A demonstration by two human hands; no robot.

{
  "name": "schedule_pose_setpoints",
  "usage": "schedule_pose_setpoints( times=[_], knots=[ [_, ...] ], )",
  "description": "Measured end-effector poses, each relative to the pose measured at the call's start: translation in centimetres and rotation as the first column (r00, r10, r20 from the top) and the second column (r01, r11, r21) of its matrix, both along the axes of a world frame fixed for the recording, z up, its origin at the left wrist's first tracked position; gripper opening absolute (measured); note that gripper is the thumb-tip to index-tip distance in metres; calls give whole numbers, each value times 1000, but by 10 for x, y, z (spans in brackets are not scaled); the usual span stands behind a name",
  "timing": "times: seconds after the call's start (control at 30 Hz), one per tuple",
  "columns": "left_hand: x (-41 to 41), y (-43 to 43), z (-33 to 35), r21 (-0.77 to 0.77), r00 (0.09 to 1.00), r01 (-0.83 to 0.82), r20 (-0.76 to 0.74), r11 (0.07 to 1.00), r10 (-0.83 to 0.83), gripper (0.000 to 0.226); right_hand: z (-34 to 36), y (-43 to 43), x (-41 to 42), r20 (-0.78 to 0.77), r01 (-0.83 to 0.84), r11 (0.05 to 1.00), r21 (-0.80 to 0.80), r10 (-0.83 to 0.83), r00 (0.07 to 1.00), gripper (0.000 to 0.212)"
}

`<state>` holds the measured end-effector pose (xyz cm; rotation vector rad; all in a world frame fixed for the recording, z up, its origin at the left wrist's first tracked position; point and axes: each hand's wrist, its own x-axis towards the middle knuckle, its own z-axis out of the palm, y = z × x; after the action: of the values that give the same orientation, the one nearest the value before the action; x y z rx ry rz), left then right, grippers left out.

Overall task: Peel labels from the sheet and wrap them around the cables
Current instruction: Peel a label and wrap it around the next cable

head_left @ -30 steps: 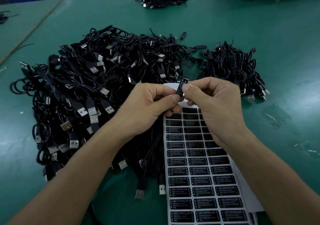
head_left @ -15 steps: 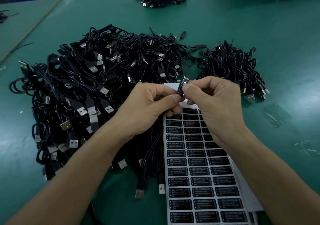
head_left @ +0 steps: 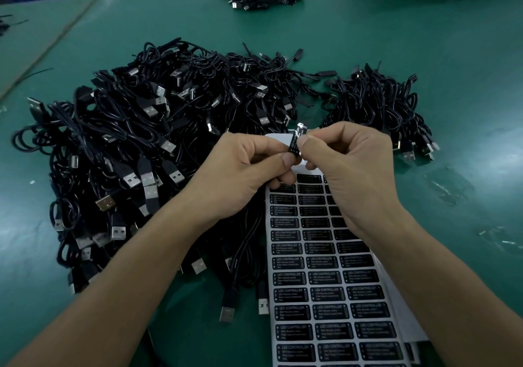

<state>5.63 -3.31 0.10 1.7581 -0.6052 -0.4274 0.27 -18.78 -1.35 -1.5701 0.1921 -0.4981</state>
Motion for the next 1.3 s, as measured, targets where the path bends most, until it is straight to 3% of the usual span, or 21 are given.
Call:
schedule_pose_setpoints(
  times=[0.33, 0.93, 1.1, 1.3],
  knots=[
    [-1, 1, -1, -1, 1000, 10, 6, 1000, -10, 14, -4, 2, 2, -9, 40, 999, -28, -40, 999, 9],
    [1, 1, -2, -16, 999, 33, 20, 999, -33, 19, -7, 4, 1, 9, 14, 1000, 16, -14, 1000, 16],
    [1, 2, -2, -2, 1000, 20, 18, 1000, -20, 15, -7, 3, 2, -2, 15, 991, 135, -15, 1000, 43],
    [1, 2, -3, 7, 1000, -15, 2, 1000, 15, 17, -8, 0, 2, -13, -63, 986, 153, 66, 998, 43]
  ],
)
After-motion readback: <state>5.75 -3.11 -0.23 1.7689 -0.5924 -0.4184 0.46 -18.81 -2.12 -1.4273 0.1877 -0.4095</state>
